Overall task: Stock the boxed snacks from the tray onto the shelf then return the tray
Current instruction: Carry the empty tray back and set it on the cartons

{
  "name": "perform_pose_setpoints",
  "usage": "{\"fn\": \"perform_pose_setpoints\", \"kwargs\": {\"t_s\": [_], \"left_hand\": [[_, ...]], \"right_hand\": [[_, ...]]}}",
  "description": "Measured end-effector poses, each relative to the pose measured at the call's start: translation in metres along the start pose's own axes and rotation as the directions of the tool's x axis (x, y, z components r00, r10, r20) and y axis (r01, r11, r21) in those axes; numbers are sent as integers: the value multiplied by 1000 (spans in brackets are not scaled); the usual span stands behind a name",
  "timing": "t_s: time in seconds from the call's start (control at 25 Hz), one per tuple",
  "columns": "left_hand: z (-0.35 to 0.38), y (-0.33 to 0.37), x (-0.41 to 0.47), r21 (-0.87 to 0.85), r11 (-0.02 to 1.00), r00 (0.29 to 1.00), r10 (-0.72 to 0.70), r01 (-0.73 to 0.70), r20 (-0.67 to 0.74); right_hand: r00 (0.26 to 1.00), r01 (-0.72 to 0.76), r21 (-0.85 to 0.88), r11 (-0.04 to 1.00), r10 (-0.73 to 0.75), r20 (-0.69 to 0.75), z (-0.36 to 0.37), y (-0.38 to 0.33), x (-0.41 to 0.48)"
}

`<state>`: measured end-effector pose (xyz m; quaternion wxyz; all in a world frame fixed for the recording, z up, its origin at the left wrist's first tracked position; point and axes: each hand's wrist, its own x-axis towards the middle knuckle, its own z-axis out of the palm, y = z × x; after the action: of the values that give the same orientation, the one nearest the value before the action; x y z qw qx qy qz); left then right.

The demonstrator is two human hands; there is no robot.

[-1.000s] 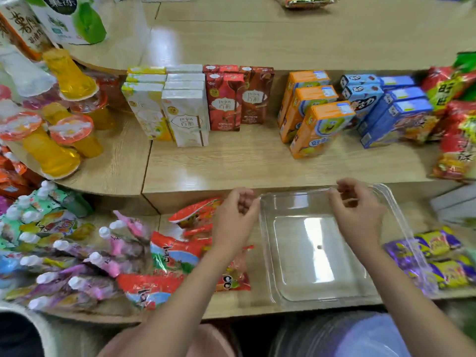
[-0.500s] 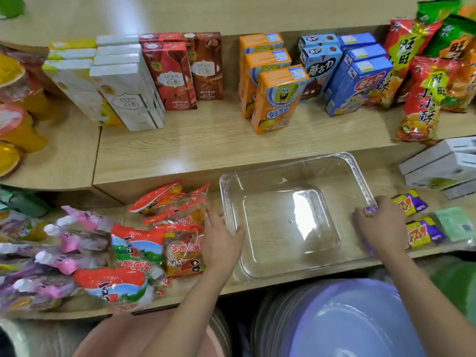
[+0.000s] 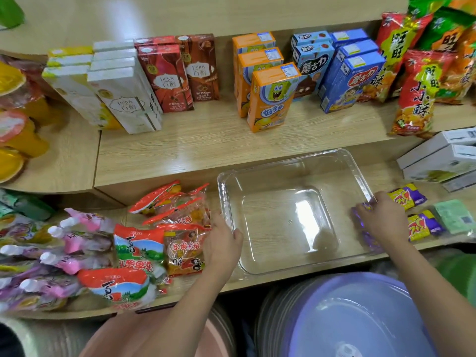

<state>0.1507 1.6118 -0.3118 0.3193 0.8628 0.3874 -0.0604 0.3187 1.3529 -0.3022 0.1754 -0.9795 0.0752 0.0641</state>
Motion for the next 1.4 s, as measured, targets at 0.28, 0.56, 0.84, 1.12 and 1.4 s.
{"fn": "perform_pose_setpoints", "kwargs": {"t_s": [0.28, 0.56, 0.84, 1.12, 1.4], "left_hand": [[-43, 0, -22, -211, 973, 994, 75, -91, -80], [-121, -58, -83, -306, 931, 969, 142, -200, -202], [-172, -154, -179, -368, 911, 955, 80, -186, -286], [-199, -194, -257, -390, 905, 959, 62, -172, -277], [-191, -131, -275, -397, 883, 962, 180, -250, -206]], "right_hand": [[997, 35, 122, 992, -27, -71, -45, -2, -30], [983, 180, 234, 955, -171, -61, -83, -38, -117], [959, 281, 302, 911, -280, -46, -84, -48, -250], [959, 267, 387, 883, -282, -18, -78, -22, -334], [985, 169, 473, 865, -138, -100, -127, 51, -342]]}}
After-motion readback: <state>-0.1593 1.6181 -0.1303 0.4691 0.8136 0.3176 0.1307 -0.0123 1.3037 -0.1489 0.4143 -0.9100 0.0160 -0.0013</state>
